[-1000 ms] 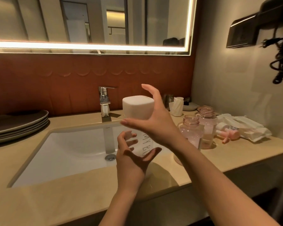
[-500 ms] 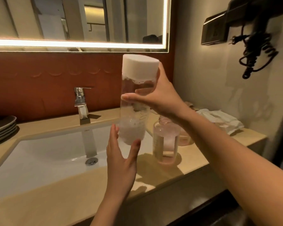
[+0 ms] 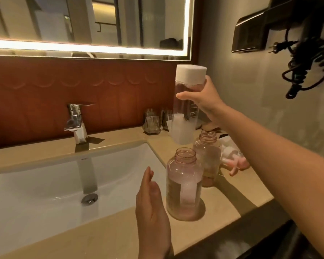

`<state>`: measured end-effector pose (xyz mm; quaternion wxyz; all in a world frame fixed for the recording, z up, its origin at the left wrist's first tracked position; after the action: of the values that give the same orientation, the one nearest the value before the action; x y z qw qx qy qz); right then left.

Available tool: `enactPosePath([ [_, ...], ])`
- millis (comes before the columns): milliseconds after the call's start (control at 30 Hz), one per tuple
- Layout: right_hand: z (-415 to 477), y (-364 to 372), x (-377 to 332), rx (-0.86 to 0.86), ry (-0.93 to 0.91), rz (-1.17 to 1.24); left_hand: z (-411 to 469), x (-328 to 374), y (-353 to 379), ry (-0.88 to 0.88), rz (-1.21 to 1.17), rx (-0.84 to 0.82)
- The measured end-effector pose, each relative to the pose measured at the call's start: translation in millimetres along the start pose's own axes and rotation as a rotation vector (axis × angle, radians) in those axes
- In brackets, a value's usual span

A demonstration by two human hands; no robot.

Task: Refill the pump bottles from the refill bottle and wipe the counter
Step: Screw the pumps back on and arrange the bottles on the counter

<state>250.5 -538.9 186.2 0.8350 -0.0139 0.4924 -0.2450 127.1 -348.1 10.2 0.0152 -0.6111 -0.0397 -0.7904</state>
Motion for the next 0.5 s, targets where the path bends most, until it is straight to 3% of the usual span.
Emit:
enactPosePath([
  [167, 15, 1, 26, -0.074, 0.060, -0.085, 1, -5, -1, 0.046, 0.015, 0.049],
  [500, 21, 12, 60, -0.189, 0.077, -0.266, -5, 2, 7, 0.224, 0.207, -0.063],
])
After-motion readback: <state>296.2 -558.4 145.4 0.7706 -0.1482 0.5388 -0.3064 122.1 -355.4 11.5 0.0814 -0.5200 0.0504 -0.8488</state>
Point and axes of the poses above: each hand's wrist, its own z-axis towards the middle knuckle, its own y-axis out of the palm, x = y × z, the point moved 5 cm from there along z, towards the middle knuckle, and after that the axes turned 2 degrees about -x, right-handed, at the moved point
